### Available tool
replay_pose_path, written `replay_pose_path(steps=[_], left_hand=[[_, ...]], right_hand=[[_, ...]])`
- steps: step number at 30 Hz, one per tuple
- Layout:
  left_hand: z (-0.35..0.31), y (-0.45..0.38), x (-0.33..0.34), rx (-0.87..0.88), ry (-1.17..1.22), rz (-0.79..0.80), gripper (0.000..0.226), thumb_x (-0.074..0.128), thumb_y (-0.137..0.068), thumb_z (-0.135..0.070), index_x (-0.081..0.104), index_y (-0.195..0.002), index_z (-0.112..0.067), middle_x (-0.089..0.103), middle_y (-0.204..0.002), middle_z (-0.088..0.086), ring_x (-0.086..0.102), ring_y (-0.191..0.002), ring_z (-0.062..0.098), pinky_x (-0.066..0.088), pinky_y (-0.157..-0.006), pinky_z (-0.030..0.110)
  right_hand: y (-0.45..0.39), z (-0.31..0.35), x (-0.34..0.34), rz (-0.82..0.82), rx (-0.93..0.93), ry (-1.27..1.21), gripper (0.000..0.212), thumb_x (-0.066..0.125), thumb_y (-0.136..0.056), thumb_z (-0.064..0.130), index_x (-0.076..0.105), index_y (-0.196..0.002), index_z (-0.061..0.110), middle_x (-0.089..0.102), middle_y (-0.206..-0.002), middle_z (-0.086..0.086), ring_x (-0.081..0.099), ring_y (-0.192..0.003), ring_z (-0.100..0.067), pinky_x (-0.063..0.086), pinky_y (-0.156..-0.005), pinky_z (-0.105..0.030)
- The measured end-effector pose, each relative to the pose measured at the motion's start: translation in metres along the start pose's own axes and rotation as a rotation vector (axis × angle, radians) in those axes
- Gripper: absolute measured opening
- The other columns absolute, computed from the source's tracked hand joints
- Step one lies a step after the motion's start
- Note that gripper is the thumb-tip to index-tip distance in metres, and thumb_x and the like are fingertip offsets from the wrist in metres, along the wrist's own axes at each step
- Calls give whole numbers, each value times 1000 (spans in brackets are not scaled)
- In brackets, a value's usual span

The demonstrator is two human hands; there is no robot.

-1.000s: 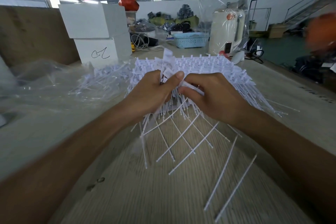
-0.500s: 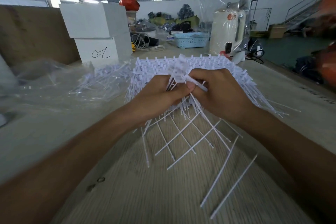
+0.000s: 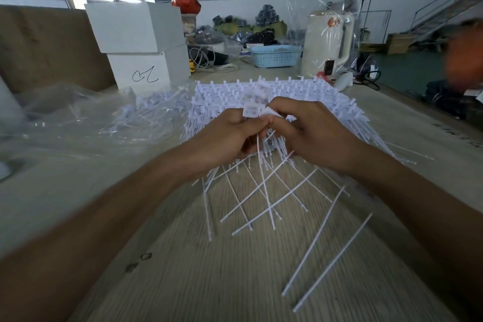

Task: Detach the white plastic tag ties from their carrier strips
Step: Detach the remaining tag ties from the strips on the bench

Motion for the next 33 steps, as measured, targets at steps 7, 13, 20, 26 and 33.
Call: replay_pose_path(steps=[7,13,20,26,33], left_hand=[[0,-2,-6,-4,-40,-19,43,45,-106,-33,48,-67,-14,49,-47,-11,44,-39,1,33,-41,9],[-17,-4,-68,138,7,-262,50,38,-108,-38,54,-69,-11,52,-49,-1,47,-43,18,51,-47,31],[-6,-5,-51,181,91,-192,29,50,-103,-41,66,-92,-21,34,-52,-13,26,-43,6,26,-41,17],[-22,5,-21,351,111,-140,20,63,-97,-28,60,-98,-8,50,-46,-18,44,-39,-4,33,-43,6],[-38,15,-8,470,87,-10,26,51,-103,-7,67,-88,-22,59,-53,-26,55,-48,-14,38,-53,-3]], right_hand=[[-2,-5,2,57,49,-163,20,53,-104,20,60,-88,10,54,-66,16,59,-54,-7,53,-51,-29],[14,-26,14,318,136,-212,26,53,-104,20,66,-90,3,57,-68,4,54,-53,-4,46,-48,-25],[7,-8,8,256,128,-428,24,46,-107,14,67,-119,16,54,-76,0,53,-63,-15,48,-58,-27],[9,-7,9,252,185,-621,25,52,-101,5,46,-125,3,68,-82,-9,56,-68,-16,46,-62,-25],[10,-5,9,285,179,-800,32,62,-89,15,42,-114,9,73,-85,-15,62,-66,-16,49,-61,-24]])
Point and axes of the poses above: each hand's wrist, its own y-axis away from the middle knuckle, its own x-axis out of the palm, z = x × y, the point moved 9 cm from there along -y, towards the middle knuckle
